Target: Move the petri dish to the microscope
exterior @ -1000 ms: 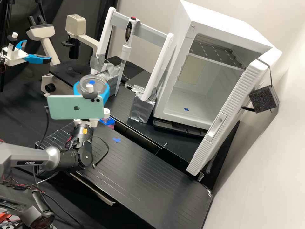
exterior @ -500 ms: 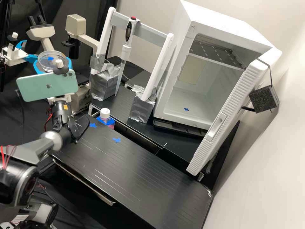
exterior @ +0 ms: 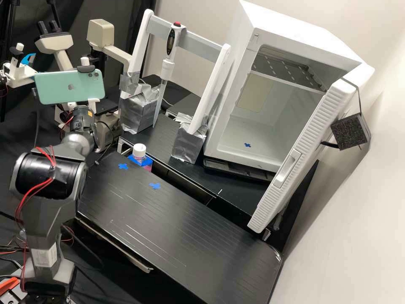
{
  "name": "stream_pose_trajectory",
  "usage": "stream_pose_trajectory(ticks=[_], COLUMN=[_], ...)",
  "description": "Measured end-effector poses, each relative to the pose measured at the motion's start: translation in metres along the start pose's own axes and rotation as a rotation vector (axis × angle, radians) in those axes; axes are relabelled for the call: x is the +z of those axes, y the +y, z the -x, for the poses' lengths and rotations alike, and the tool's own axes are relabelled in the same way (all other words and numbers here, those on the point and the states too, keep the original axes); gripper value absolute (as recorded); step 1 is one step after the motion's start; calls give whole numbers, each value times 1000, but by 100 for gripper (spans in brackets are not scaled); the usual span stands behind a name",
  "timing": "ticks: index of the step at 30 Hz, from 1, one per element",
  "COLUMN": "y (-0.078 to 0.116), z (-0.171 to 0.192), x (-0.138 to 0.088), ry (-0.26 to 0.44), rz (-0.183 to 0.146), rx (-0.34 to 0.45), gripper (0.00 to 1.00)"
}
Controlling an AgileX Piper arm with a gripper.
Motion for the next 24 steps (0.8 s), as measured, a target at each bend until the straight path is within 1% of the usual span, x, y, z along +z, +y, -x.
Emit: stream_pose_trajectory(ticks=[4, 9, 14, 17, 20, 23, 24], y=[-5, -15, -26, -32, -38, -42, -43], z=[-21, -43, -57, -65, -71, -75, -76], x=[6, 14, 23, 29, 36, 40, 41], ry=[-56, -107, -155, -183, -214, -230, -232], rz=[-8, 6, 20, 23, 17, 14, 19], rx=[-22, -49, -82, -104, -125, -141, -142], gripper=[0, 0, 0, 0, 0, 0, 0])
